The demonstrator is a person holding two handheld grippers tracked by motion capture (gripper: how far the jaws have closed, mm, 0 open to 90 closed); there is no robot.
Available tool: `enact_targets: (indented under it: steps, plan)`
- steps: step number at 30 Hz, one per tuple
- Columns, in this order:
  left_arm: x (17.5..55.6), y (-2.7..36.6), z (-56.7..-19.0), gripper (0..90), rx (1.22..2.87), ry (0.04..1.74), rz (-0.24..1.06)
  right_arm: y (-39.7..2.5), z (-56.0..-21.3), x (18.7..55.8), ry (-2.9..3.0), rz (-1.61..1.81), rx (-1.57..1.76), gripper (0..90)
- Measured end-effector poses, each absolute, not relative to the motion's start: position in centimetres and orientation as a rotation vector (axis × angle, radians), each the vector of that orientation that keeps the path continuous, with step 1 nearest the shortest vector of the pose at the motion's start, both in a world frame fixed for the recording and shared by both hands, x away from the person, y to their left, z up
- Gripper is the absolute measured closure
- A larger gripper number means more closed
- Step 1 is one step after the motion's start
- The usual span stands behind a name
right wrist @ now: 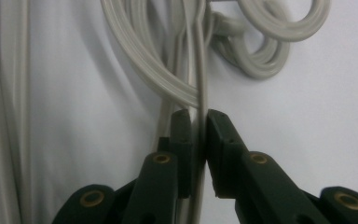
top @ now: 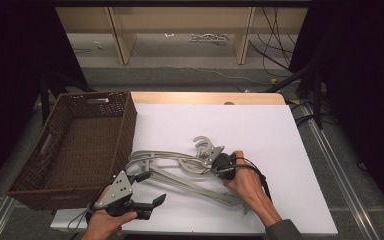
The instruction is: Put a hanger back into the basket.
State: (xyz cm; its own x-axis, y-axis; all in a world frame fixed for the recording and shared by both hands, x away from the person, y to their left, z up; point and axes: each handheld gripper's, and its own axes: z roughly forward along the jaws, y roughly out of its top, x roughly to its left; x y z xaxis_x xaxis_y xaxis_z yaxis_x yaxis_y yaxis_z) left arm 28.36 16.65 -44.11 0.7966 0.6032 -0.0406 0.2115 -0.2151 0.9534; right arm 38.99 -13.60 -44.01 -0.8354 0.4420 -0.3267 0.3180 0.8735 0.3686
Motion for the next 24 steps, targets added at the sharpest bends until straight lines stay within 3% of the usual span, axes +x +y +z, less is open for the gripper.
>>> enact_targets:
  steps: [24]
  plan:
    - [29.6, 15.8, -43.9, 16.9, 1.771, 0.666, 0.373, -14.0, -41.9, 37.5, 2.628, 0.398, 0.403, 82.1]
